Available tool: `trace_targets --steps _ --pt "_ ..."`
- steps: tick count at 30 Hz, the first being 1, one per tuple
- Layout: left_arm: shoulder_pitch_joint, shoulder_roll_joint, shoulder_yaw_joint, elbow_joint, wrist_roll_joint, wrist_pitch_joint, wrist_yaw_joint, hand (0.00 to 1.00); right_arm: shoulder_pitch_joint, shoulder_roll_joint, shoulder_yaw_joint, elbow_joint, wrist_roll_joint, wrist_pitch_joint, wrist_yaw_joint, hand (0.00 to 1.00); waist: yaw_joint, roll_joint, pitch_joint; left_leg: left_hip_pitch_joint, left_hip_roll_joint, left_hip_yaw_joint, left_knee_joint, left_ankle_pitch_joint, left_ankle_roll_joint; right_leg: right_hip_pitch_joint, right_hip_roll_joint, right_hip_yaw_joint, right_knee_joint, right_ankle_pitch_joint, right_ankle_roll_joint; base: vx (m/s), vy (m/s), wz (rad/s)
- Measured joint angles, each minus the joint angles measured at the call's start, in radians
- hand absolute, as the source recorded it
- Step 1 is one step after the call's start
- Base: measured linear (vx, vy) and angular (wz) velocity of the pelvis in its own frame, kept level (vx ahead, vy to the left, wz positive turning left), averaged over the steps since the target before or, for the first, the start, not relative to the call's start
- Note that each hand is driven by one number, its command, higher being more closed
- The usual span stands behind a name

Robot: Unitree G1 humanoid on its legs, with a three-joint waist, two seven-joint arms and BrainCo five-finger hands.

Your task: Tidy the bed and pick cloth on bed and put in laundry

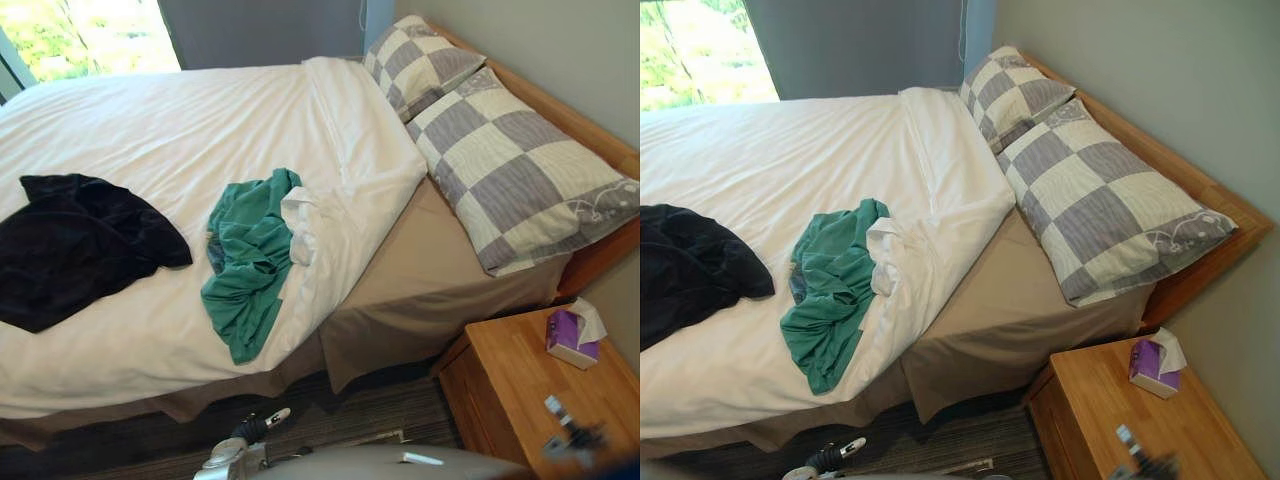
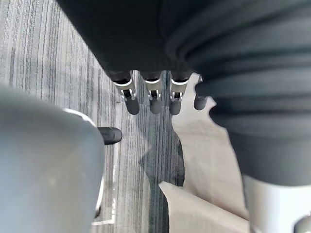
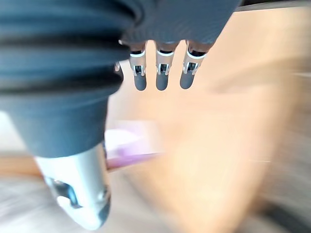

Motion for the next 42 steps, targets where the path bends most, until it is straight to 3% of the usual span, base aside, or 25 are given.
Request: trace_targets --steps 1,2,3,4,6,11,17,21,25,27,29,33,42 --pt "0.000 0.002 0.000 0.000 -0.014 0.001 0.002 0.00 -0.020 -0.018 0.007 -0.034 0.040 0.041 0.046 0.00 -0.007 -0.011 -0.003 -0.003 0.000 0.023 0.021 0.007 0.014 -0.007 -0.010 0.002 -0.010 0.004 0.007 -0.01 0.055 0.13" --pt "-0.004 0.007 -0.024 0.000 -0.023 0.015 0.011 0.00 -0.065 -0.085 0.051 -0.038 0.067 0.089 0.111 0.00 -0.002 0.002 -0.005 -0.002 0.026 0.048 0.052 -0.006 0.001 0.002 0.008 0.014 -0.020 0.012 0.019 0.03 0.049 0.05" --pt "-0.003 0.012 -0.041 0.000 -0.029 0.023 0.014 0.00 -0.082 -0.100 0.061 -0.038 0.066 0.087 0.126 0.00 0.001 0.008 -0.009 0.006 0.030 0.046 0.029 0.006 0.020 0.003 0.016 0.018 -0.020 0.013 0.018 0.06 0.063 0.15" --pt "0.003 0.021 -0.048 -0.001 -0.039 0.031 0.019 0.00 -0.091 -0.083 0.080 -0.043 0.065 0.085 0.138 0.00 0.000 0.006 -0.014 0.014 0.025 0.043 0.006 0.011 0.014 0.003 0.018 0.034 -0.020 0.013 0.019 0.03 0.073 0.27" --pt "0.007 0.034 -0.052 -0.008 -0.052 0.026 0.019 0.00 -0.090 -0.052 0.149 -0.123 0.018 0.085 0.194 0.00 0.001 -0.014 -0.026 0.013 0.011 0.044 0.000 0.014 0.014 0.002 0.012 0.058 -0.016 0.028 0.015 0.05 0.078 0.16" --pt "0.027 0.035 -0.051 -0.008 -0.051 -0.001 0.028 0.00 -0.114 -0.100 0.226 -0.446 -0.066 0.088 0.287 0.00 -0.006 0.008 -0.033 0.014 -0.015 0.046 0.001 0.003 0.023 0.003 -0.006 0.079 -0.012 0.046 0.006 0.11 0.066 0.00" --pt "0.051 0.049 -0.040 -0.008 -0.029 -0.025 0.027 0.00 -0.275 -0.151 0.386 -0.510 -0.113 0.239 0.362 0.00 -0.007 0.005 -0.029 0.019 -0.012 0.035 0.006 0.009 0.032 0.015 0.000 0.074 -0.017 0.045 0.006 0.13 -0.015 0.09" --pt "0.077 0.061 -0.039 -0.005 0.005 -0.025 0.028 0.00 -0.343 -0.151 0.473 -0.502 -0.167 0.297 0.364 0.00 0.019 -0.006 -0.020 0.011 -0.004 0.009 0.003 0.009 0.032 0.020 0.009 0.052 -0.016 0.045 0.006 0.04 -0.046 0.18" --pt "0.091 0.077 -0.020 -0.004 0.013 -0.021 0.037 0.00 -0.484 -0.151 0.571 -0.419 -0.179 0.342 0.352 0.00 0.065 -0.053 0.027 -0.011 0.008 -0.015 0.001 0.018 0.028 0.009 0.021 0.045 -0.015 0.048 0.003 -0.03 -0.059 0.19" --pt "0.078 0.086 -0.002 -0.024 0.013 -0.020 0.048 0.00 -0.574 -0.151 0.599 -0.371 -0.196 0.362 0.322 0.00 0.091 -0.078 0.054 -0.056 0.021 -0.031 0.001 0.037 0.027 -0.034 0.029 0.036 -0.014 0.072 -0.018 -0.06 -0.034 0.22" --pt "0.055 0.091 0.007 -0.036 0.031 -0.019 0.050 0.00 -0.646 -0.151 0.608 -0.351 -0.200 0.372 0.293 0.00 0.109 -0.081 0.095 -0.088 0.039 -0.047 0.001 0.057 0.026 -0.059 0.046 0.036 -0.015 0.109 -0.031 -0.08 -0.017 0.27" --pt "0.008 0.124 0.049 -0.061 0.055 -0.020 0.054 0.00 -0.788 -0.154 0.640 -0.298 -0.216 0.385 0.234 0.00 0.148 -0.117 0.163 -0.157 0.053 -0.074 0.001 0.081 0.022 -0.116 0.061 0.043 -0.015 0.136 -0.043 -0.09 -0.011 0.21" --pt "-0.061 0.159 0.138 -0.095 0.090 -0.027 0.093 0.00 -0.955 -0.223 0.704 -0.281 -0.215 0.431 0.160 0.00 0.197 -0.143 0.276 -0.274 0.076 -0.101 0.001 0.110 0.020 -0.205 0.082 0.043 -0.039 0.185 -0.050 -0.03 -0.012 0.13"
